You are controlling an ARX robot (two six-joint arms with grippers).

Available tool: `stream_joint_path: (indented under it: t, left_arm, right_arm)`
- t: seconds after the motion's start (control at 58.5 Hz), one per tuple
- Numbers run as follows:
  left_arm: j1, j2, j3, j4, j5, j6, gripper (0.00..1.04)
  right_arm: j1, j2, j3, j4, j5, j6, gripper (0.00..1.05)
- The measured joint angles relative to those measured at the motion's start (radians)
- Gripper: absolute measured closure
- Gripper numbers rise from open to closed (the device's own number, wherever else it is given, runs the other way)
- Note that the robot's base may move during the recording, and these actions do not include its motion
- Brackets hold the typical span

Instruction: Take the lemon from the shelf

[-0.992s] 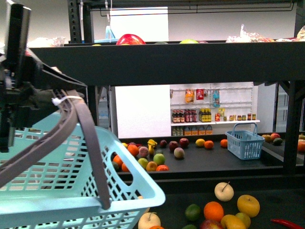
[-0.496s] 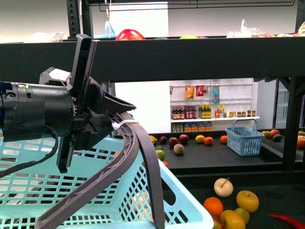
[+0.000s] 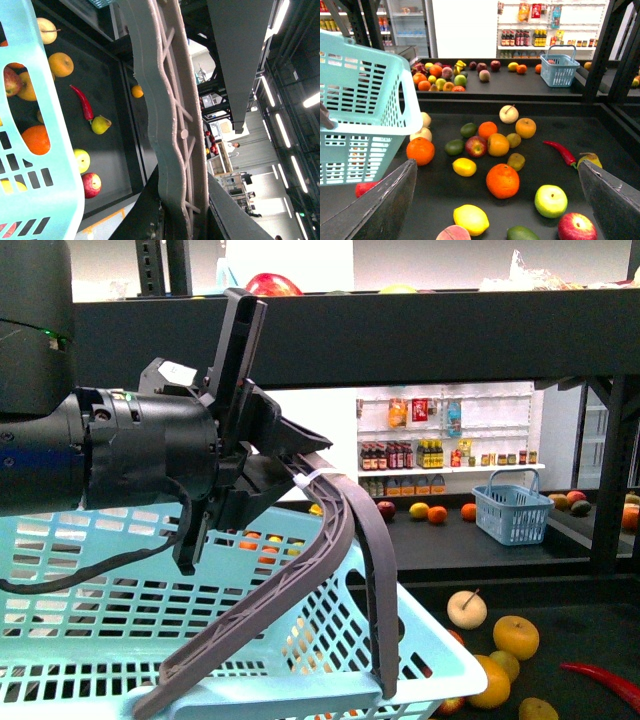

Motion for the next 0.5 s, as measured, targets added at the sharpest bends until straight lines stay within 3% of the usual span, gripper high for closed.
stream_joint_path:
  t: [0.051, 0.137, 0.274, 0.496]
  left_arm:
    - [-0.002, 0.000, 0.004, -0.003, 0.000, 0.016, 0.94]
    - [-0.004, 0.000, 0.005, -0.003, -0.002, 0.023, 0.94]
    - [-0.004, 0.002, 0.005, -0.003, -0.004, 0.023, 0.94]
    - [-0.005, 0.002, 0.005, -0.003, -0.002, 0.024, 0.94]
  right_arm:
    - [0.002, 0.123, 0.066, -0.158, 0.098, 0.116, 0.07]
    - [-0.068, 0.311, 0.095, -0.137, 0.004, 0.189, 0.07]
    - [-0.218, 0.702, 0.177, 0.062, -0.187, 0.171, 0.07]
    - [-0.281, 1.353, 0.379, 0.424, -0.321, -0.020, 0.07]
